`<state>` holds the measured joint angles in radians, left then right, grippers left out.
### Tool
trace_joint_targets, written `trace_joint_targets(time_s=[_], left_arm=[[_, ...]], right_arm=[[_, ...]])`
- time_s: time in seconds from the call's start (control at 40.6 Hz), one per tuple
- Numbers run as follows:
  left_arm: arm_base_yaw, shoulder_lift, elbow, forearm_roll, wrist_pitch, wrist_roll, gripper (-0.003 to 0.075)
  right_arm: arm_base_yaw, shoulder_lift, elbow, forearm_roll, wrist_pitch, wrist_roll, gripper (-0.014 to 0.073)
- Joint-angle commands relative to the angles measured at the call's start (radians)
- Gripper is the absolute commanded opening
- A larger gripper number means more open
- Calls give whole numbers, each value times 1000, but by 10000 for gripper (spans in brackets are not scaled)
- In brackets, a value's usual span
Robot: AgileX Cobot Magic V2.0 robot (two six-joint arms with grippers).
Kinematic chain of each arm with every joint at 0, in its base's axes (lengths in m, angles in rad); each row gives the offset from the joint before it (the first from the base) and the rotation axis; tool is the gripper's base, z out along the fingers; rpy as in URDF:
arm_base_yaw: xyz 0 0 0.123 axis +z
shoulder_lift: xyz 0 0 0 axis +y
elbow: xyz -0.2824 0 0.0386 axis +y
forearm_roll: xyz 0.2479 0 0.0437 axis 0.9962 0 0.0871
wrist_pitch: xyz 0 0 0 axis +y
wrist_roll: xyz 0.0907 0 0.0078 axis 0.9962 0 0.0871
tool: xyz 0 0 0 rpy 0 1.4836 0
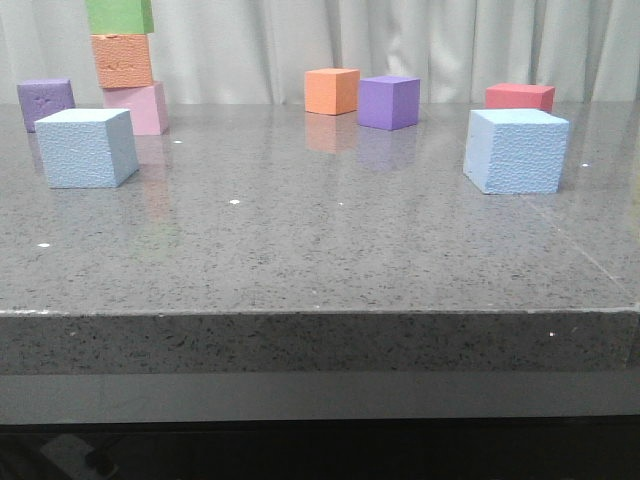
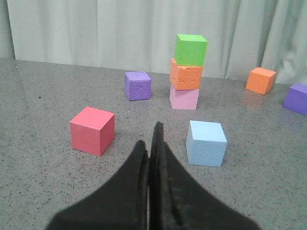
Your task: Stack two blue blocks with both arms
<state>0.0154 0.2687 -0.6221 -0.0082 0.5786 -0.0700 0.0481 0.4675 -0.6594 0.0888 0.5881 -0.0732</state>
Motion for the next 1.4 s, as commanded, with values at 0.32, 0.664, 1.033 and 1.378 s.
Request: trace_joint_targets(time_s=[0.32, 0.664, 1.033, 1.378], left_arm=[[-5, 19, -27, 8, -98, -1, 141], [-5, 19, -27, 28, -120, -1, 599], [-40, 19, -27, 28, -124, -1, 599], [-190, 19, -27, 28, -124, -1, 599]], right_arm=[[-8, 14, -26, 26, -107, 7, 114], [-8, 14, -26, 27, -123, 7, 563], [-8, 14, -26, 44, -123, 7, 563], [6, 136, -144, 56, 70, -68, 566]])
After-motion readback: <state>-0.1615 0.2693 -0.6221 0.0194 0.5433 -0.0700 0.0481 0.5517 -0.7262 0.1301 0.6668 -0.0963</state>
